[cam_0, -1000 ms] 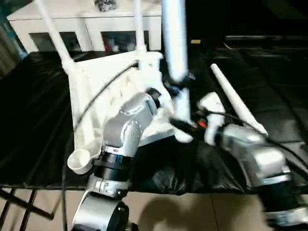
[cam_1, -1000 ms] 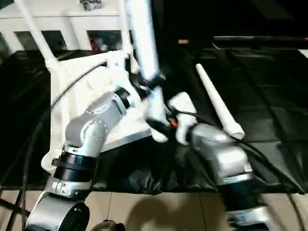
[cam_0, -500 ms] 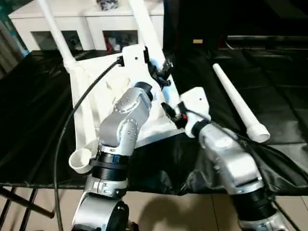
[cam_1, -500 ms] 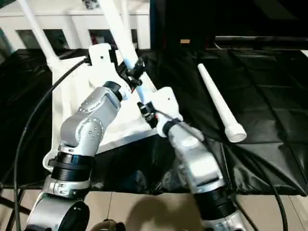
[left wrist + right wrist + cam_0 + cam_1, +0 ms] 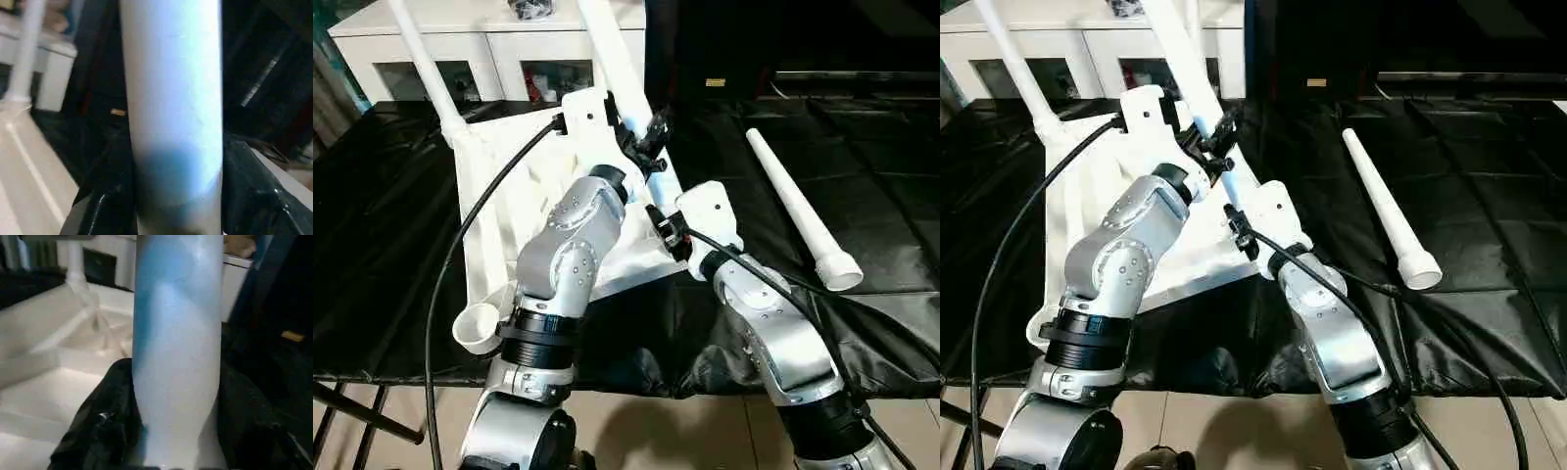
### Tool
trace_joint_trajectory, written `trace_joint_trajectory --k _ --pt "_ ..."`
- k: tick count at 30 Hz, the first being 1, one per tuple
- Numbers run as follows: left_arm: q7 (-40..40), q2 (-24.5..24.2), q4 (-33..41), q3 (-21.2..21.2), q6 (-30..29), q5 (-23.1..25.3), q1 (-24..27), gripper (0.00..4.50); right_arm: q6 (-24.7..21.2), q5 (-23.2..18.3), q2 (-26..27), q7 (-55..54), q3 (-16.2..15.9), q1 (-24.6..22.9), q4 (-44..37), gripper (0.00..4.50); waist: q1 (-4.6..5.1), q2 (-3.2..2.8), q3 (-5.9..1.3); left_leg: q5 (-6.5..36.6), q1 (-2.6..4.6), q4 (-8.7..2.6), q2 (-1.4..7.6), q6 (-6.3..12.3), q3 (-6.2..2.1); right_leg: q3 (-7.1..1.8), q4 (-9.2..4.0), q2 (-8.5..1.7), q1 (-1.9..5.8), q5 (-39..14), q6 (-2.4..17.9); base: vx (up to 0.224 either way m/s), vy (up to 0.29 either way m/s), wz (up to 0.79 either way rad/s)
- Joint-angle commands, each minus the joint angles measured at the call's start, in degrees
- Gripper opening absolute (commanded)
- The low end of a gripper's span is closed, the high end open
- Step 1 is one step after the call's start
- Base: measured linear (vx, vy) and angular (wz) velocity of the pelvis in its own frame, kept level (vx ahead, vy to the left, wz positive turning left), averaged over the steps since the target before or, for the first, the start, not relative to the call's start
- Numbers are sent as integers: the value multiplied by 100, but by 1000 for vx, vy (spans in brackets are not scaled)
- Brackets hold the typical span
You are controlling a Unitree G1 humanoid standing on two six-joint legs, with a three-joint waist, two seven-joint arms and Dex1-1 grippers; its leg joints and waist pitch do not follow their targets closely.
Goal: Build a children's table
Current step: Insert table leg to table base
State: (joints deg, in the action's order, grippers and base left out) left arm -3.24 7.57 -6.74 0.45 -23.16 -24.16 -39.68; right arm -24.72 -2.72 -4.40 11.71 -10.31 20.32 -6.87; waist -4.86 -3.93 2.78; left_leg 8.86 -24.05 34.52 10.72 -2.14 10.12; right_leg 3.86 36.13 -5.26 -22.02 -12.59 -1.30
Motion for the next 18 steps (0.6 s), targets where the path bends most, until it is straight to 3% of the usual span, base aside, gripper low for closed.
trace_joint_trajectory --k 1,3,6,8,10,11,13,16,18 --pt "-324 20 -64 -130 28 76 52 193 -24 -395 32 141 387 92 -251 280 35 71 -422 1082 199 -372 188 48 -88 -246 -450 -250 228 -150 915 0 0 0" --pt "-1112 -270 26 -225 -80 -247 143 189 -220 -1036 -193 810 712 156 -200 300 13 67 -431 964 200 -366 183 114 -90 -232 -430 -248 233 -31 973 0 0 0" --pt "-2020 -550 170 -239 -324 -769 238 188 -501 -1527 -535 1479 929 231 -129 304 8 70 -435 822 193 -348 179 140 -78 -227 -401 -242 256 132 1102 0 0 0" --pt "-2573 -672 281 -197 -478 -1159 291 188 -696 -1850 -803 2063 953 219 -115 323 8 119 -432 772 174 -333 168 260 -54 -229 -393 -255 269 116 1242 0 0 0" --pt "-3058 -777 348 -132 -681 -1498 312 188 -941 -2169 -1042 2575 960 185 -129 326 -4 86 -439 700 186 -318 186 308 -51 -230 -377 -266 254 108 1317 0 0 0" --pt "-3843 -1008 364 -118 -1009 -1808 297 188 -1237 -2612 -1382 3292 974 131 -191 326 -15 110 -434 731 196 -311 173 383 -43 -224 -387 -261 277 -29 1364 0 0 0" --pt "-3916 -1033 360 -120 -1027 -1829 294 187 -1269 -2666 -1416 3364 976 125 -202 326 -22 92 -434 662 188 -310 186 395 -44 -229 -374 -264 259 -36 1385 0 0 0" --pt "-4639 -1306 292 -141 -1233 -2133 221 186 -1604 -3277 -1893 4278 933 41 -387 326 -28 95 -433 746 211 -311 193 403 -37 -222 -394 -265 260 -158 1431 0 0 0" --pt "-5024 -1466 314 -185 -1388 -2331 189 186 -1725 -3400 -2094 4571 867 41 -414 326 -39 95 -424 808 205 -318 197 372 -39 -222 -397 -270 253 -273 1439 0 0 0"
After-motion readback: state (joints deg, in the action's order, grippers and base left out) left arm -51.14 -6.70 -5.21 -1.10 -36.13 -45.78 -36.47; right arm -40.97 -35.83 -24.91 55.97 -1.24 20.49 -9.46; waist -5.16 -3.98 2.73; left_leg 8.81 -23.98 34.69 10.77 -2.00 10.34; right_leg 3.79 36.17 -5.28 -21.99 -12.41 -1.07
